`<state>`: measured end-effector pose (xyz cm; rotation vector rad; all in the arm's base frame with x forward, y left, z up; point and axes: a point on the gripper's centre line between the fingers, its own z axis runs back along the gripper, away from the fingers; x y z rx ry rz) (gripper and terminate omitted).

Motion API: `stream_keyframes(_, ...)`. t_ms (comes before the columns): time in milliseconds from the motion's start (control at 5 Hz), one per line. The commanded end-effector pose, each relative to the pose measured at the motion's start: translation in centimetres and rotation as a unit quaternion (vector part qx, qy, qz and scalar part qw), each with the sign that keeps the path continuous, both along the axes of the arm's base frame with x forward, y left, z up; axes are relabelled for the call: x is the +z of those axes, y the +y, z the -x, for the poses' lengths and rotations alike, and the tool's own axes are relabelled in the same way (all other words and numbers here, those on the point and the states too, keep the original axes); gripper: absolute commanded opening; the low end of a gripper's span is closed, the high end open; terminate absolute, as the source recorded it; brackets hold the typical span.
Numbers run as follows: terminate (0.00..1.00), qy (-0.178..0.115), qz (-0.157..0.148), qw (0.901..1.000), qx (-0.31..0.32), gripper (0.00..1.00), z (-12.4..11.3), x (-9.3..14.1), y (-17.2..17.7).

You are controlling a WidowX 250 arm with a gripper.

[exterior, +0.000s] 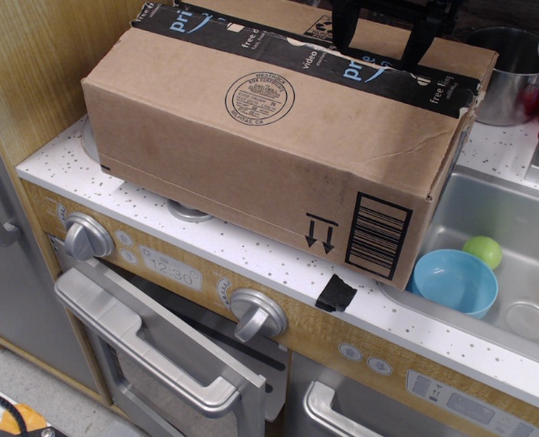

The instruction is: Open large4fbox flaps

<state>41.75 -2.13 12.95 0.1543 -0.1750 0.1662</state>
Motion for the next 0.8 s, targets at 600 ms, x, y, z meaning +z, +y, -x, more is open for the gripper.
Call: stream_keyframes(600, 0.00, 0.042, 0.019, 0.9989, 0.012, 1.00, 2.0, 0.3, -1.5)
